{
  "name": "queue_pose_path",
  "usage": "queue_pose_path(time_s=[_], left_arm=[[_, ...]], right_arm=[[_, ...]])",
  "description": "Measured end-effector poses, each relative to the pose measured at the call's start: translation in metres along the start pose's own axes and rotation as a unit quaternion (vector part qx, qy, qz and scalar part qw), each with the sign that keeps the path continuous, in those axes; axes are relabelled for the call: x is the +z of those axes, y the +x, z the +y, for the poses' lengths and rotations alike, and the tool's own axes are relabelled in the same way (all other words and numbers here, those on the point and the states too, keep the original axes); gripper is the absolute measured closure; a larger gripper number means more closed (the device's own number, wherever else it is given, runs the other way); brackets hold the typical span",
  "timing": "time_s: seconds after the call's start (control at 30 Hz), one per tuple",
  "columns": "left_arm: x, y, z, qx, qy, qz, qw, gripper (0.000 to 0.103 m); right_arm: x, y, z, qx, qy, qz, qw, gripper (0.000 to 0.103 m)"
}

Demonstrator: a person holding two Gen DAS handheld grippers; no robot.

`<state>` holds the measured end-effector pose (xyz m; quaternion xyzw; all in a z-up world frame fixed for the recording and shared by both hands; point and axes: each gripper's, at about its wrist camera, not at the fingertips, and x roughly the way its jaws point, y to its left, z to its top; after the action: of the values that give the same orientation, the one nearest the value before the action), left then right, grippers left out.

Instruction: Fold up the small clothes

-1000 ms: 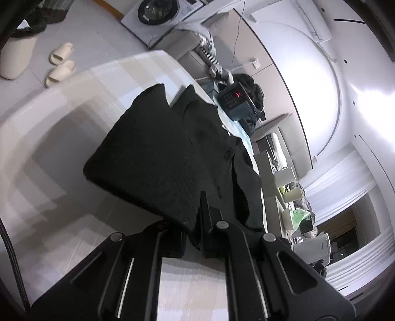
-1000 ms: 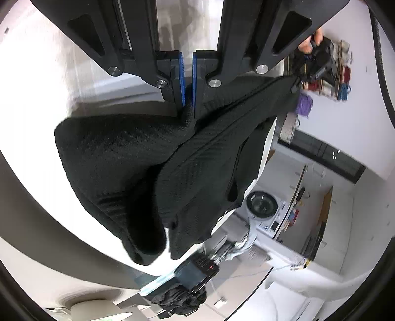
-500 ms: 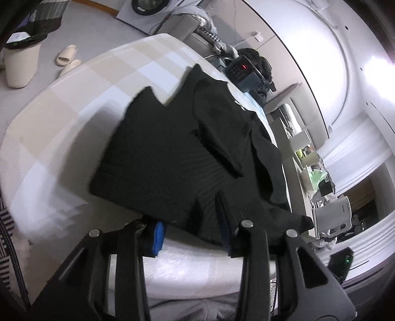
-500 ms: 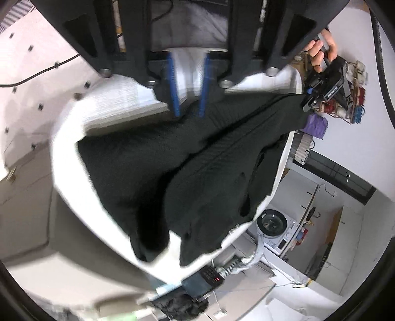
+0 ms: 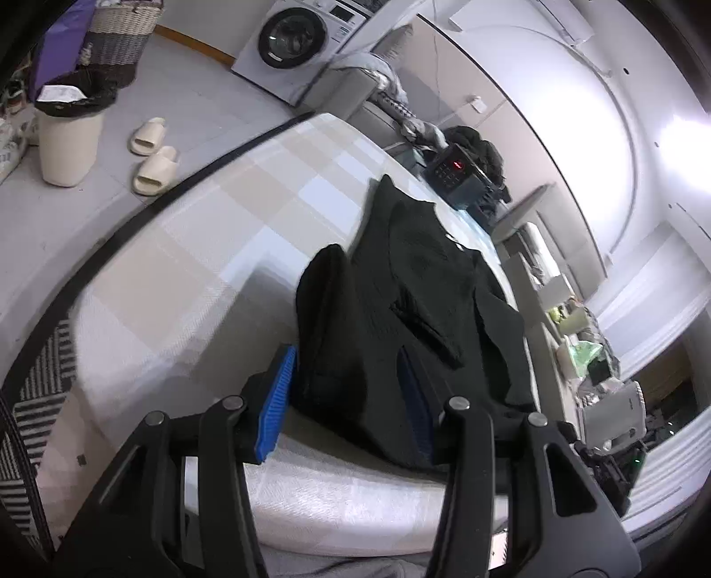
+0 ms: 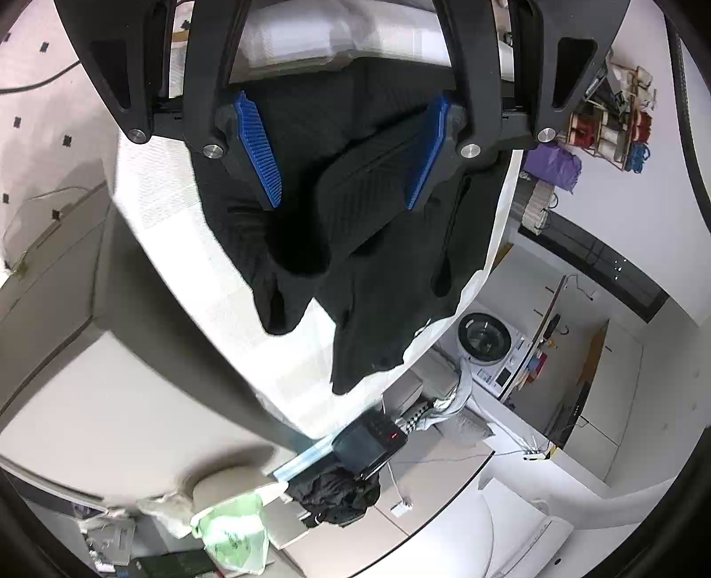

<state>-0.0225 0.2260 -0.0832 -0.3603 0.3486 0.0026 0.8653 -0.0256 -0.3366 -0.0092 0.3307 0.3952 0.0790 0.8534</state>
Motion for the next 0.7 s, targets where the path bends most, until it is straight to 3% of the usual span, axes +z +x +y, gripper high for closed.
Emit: queue_pose_path(time_s=[0.17, 0.53, 0.63, 0.67, 0.7], left_arm=[[-0.002, 0.007, -0.01, -0.039, 0.011, 0.022, 0.9989, 0.06], [-0.004, 0.038, -0.009, 0.003, -0.005, 0.045, 0.999, 0.06], [0.0, 0.049, -0.001, -0.007, -0.028, 0.046, 0.9985, 0.06], [0.001, 0.052, 0.001, -0.011, -0.033, 0.046, 0.9984, 0.062], [0.002, 0.056, 0.0, -0.012, -0.033, 0.044, 0.9984, 0.071]], right_arm=[[-0.001, -0.001, -0.001, 0.004, -0.002, 0.001, 1.0, 0.044], [-0.006, -0.009, -0.008, -0.01, -0.009, 0.003, 1.0, 0.044], [0.0, -0.007, -0.013, -0.021, -0.015, -0.007, 1.0, 0.044], [0.003, -0.006, -0.014, -0.02, -0.014, -0.008, 1.0, 0.044], [0.008, -0.002, -0.014, -0.015, -0.017, -0.01, 1.0, 0.044]])
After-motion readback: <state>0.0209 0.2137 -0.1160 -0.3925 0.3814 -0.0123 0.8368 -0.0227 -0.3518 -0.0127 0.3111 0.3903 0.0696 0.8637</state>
